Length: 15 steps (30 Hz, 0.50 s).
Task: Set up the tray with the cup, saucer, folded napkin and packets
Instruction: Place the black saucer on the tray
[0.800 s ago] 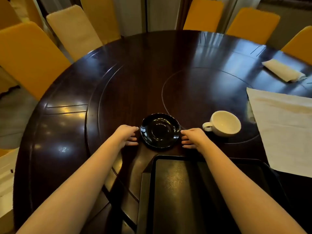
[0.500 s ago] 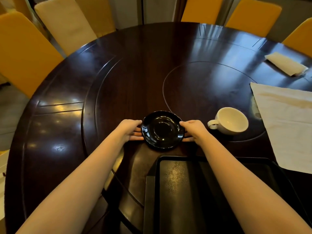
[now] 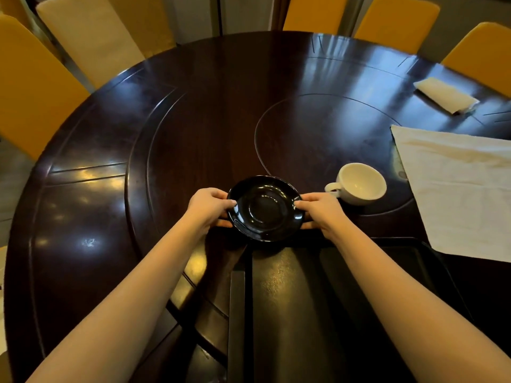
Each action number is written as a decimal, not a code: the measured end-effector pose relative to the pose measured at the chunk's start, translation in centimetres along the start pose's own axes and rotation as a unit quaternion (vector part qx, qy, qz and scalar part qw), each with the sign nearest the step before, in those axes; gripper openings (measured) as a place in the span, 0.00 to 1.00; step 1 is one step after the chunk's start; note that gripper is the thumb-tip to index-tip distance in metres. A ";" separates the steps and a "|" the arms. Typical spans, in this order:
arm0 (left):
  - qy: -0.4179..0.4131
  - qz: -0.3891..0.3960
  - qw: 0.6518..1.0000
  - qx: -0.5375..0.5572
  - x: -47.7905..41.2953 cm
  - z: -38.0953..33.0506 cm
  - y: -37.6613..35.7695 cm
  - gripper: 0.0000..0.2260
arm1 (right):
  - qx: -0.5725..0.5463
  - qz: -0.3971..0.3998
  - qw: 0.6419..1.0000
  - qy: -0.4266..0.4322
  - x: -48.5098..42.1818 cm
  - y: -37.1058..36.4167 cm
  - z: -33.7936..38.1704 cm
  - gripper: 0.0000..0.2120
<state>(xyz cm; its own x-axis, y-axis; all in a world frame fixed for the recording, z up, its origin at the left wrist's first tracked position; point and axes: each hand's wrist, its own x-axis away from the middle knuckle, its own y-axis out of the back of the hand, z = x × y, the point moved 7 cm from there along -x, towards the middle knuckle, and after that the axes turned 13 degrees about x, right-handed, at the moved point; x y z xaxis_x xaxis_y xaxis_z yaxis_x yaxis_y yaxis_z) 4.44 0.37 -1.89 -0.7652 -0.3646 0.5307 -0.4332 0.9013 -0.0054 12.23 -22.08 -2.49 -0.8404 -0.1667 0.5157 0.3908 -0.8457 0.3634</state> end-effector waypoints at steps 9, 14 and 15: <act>-0.006 -0.015 0.986 -0.166 6.4 5.0 -2.5 0.05 | 0.066 0.015 0.998 -0.015 6.5 3.1 -5.7 0.05; -0.049 -0.020 0.955 -0.291 8.7 7.7 -4.9 0.06 | 0.099 0.018 0.994 -0.037 7.8 3.8 -9.7 0.08; -0.056 -0.021 0.948 -0.313 9.0 8.0 -5.3 0.07 | 0.104 0.019 0.994 -0.040 7.9 3.9 -10.1 0.08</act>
<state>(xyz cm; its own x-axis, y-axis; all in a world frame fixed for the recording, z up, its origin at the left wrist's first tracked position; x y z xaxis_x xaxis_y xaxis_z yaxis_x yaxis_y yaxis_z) -3.91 -9.57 -3.84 -0.8148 -0.3940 0.4253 -0.1239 0.8350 0.5362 3.27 -31.82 -4.85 -0.7944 -0.1493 0.5888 0.4981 -0.7150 0.4906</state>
